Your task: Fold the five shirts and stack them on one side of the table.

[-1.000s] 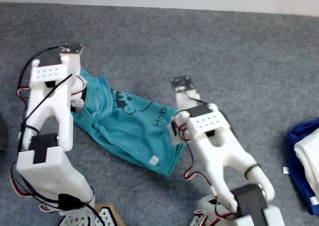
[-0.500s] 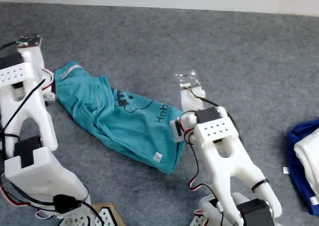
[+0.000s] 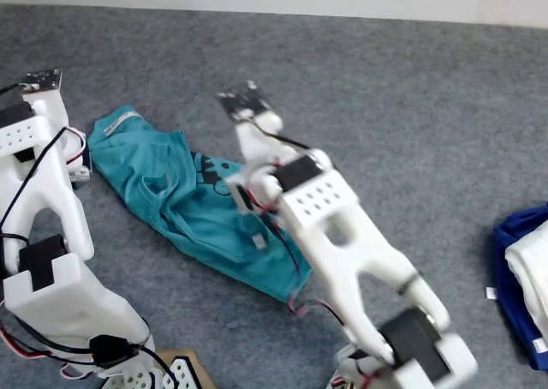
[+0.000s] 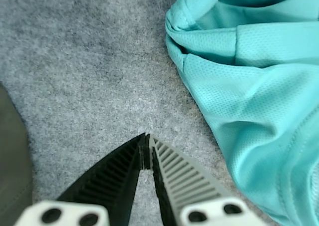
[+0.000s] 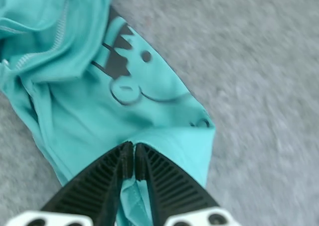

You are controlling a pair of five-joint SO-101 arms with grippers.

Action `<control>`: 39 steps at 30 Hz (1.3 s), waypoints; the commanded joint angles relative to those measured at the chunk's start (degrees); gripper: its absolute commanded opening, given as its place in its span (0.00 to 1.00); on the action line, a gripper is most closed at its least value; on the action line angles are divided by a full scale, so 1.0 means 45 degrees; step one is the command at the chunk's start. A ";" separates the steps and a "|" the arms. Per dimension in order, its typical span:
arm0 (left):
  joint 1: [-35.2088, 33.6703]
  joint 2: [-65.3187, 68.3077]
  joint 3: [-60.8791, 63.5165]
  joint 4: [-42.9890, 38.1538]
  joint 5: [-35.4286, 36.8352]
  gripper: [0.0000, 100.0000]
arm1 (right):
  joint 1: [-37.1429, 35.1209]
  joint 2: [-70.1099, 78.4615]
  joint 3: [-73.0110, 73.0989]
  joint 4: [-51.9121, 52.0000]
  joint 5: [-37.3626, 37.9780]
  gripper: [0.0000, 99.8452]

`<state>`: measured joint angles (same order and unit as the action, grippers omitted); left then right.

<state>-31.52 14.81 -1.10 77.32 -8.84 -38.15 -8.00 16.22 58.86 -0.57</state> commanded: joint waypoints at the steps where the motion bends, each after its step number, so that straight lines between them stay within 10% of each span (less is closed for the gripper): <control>1: -0.0107 -0.0596 0.0107 -0.0313 -0.0039 0.01 | -0.0381 0.1358 -0.2862 0.0967 0.0059 0.01; 30: 0.1416 -0.0615 0.0088 -0.0215 -0.0039 0.01 | 0.3526 -0.4991 0.6515 0.1534 0.3028 0.02; 39: 0.1729 -0.0733 -0.0010 -0.0215 -0.0039 0.01 | 0.4777 -0.5812 0.6125 0.0967 0.3985 0.27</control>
<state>-25.98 14.81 -0.31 76.53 -8.84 -17.67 -31.47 46.11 64.31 16.40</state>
